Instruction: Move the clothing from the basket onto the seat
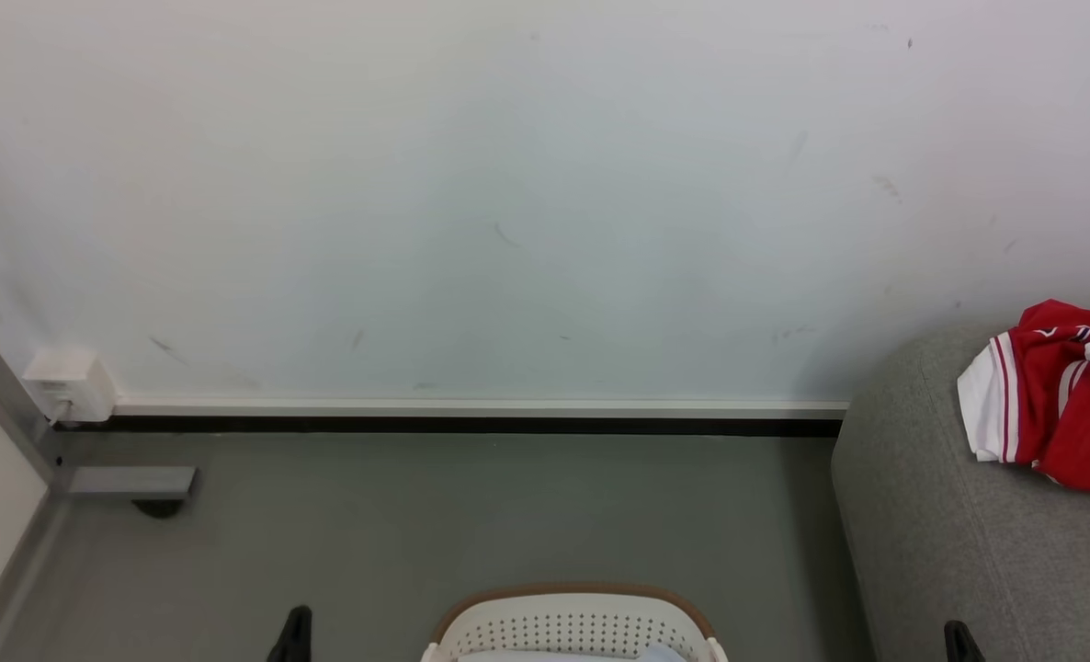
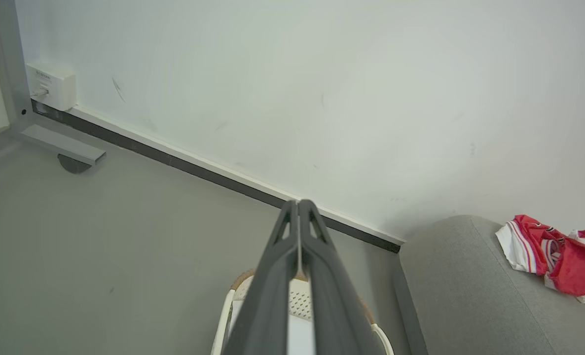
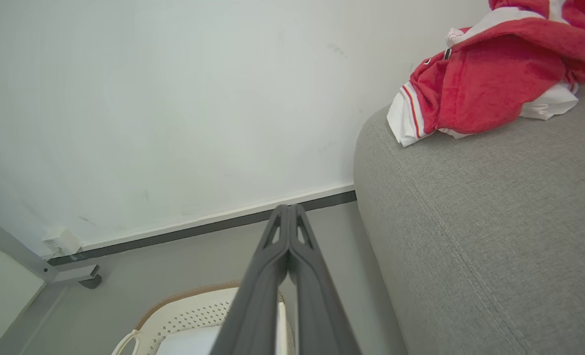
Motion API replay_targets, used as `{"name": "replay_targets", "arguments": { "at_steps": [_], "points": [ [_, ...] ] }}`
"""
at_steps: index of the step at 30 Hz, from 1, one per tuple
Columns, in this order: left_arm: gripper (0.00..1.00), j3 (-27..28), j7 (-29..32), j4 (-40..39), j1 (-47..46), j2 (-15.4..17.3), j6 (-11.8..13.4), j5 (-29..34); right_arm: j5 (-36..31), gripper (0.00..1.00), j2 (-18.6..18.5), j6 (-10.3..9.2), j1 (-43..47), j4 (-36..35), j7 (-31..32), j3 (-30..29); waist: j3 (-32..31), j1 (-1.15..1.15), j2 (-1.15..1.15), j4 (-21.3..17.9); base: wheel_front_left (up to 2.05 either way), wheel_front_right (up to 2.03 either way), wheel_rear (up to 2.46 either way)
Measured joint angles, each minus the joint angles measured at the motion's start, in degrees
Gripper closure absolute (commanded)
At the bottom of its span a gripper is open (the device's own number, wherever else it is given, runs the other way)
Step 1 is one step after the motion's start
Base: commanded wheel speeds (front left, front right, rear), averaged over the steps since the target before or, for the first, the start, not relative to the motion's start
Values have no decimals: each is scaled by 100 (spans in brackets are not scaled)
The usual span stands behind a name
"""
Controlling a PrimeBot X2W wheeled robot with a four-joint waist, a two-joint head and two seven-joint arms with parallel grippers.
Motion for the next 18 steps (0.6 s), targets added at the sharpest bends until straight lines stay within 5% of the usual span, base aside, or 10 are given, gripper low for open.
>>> {"name": "replay_targets", "arguments": {
  "at_steps": [18],
  "points": [
    [100,197,419,-86,-216,-20,-9,-1570,1623,100,0,0,-264,-74,412,-148,69,0,0,-57,0,0,0]
  ]
}}
